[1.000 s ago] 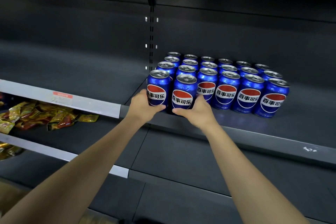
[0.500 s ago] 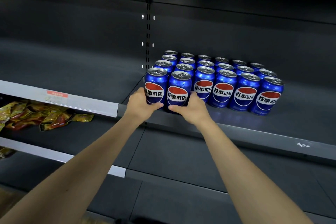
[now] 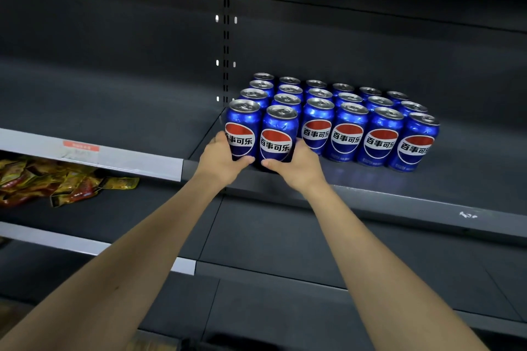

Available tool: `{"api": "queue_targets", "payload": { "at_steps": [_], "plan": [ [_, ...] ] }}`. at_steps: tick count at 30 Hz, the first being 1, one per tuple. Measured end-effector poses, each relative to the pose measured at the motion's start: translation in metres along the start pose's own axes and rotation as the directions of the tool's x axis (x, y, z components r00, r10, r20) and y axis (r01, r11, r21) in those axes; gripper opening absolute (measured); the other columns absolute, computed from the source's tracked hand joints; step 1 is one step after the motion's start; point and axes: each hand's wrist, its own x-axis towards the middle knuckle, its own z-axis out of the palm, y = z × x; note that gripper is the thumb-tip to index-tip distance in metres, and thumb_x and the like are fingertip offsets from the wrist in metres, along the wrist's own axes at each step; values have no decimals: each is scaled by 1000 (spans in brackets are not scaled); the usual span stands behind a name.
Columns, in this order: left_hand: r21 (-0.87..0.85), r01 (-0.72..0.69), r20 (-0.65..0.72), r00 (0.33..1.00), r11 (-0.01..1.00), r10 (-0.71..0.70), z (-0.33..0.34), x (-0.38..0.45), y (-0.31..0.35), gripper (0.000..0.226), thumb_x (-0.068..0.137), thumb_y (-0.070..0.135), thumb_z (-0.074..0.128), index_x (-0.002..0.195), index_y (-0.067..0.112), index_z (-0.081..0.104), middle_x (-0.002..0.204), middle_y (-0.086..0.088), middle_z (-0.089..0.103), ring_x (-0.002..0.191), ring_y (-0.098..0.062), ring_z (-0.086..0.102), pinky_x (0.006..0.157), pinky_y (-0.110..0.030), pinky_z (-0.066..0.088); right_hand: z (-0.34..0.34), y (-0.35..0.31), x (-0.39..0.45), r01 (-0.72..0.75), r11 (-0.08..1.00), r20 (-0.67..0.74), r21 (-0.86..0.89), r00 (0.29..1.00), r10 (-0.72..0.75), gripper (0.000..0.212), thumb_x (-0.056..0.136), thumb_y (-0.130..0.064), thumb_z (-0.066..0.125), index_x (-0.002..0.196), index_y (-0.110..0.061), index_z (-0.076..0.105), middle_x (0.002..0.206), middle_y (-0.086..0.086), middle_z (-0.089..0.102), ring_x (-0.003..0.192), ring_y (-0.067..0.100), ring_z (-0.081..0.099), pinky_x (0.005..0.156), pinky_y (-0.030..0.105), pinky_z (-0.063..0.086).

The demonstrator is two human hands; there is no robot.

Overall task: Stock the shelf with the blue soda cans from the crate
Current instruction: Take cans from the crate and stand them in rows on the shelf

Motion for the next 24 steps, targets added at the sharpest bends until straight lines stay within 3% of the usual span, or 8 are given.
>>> {"api": "queue_targets", "payload": {
  "at_steps": [5, 8, 11, 16, 20, 24],
  "plan": [
    [71, 7, 32, 999, 997, -9, 0, -5, 3, 81, 80, 29, 73, 141, 5, 26, 136, -11, 49, 124, -26, 48, 99, -36, 42, 8, 0, -8, -14, 1000, -59, -7, 998, 13, 64, 74, -24, 80, 127, -10, 48, 129, 4, 57, 119, 18, 53, 86, 19, 38],
    [106, 7, 62, 998, 994, -13, -4, -10, 5, 84, 81, 30, 71, 143, 2, 22, 136, -12, 50, 124, -27, 48, 100, -38, 43, 12, 0, -12, 0, 999, -83, -49, 997, -4, 72, 72, -24, 82, 131, -9, 44, 133, 7, 54, 123, 21, 50, 95, 26, 40],
    [168, -3, 101, 995, 986, -14, -10, -15, 7, 79, 85, 29, 68, 144, 2, 23, 136, -12, 50, 124, -27, 49, 99, -37, 44, 11, -2, -16, -26, 991, -68, -128, 998, 18, 71, 73, -26, 80, 131, -7, 43, 134, 10, 51, 124, 24, 48, 98, 32, 42],
    [233, -43, 165, 986, 972, 4, -24, -24, 14, 57, 88, 26, 62, 136, 8, 36, 133, -11, 52, 121, -27, 50, 91, -32, 43, 5, -8, -28, -42, 979, -28, -201, 999, 37, 52, 80, -28, 73, 122, -6, 50, 128, 9, 56, 119, 25, 51, 92, 30, 44],
    [202, -2, 239, 970, 979, -47, -24, -27, 19, 65, 89, 26, 61, 142, 9, 27, 138, -10, 47, 124, -27, 47, 99, -34, 41, 3, -11, -38, -21, 970, 41, -241, 999, 32, 47, 84, -31, 67, 123, -10, 50, 128, 7, 56, 118, 23, 52, 84, 26, 40],
    [72, 97, 272, 956, 993, -113, -21, -28, 25, 71, 91, 24, 59, 147, 11, 18, 140, -7, 45, 127, -25, 44, 101, -33, 38, 1, -15, -37, -40, 959, 84, -282, 994, 66, 50, 90, -33, 60, 132, -10, 44, 134, 8, 52, 122, 25, 49, 90, 29, 41]
  ]
}}
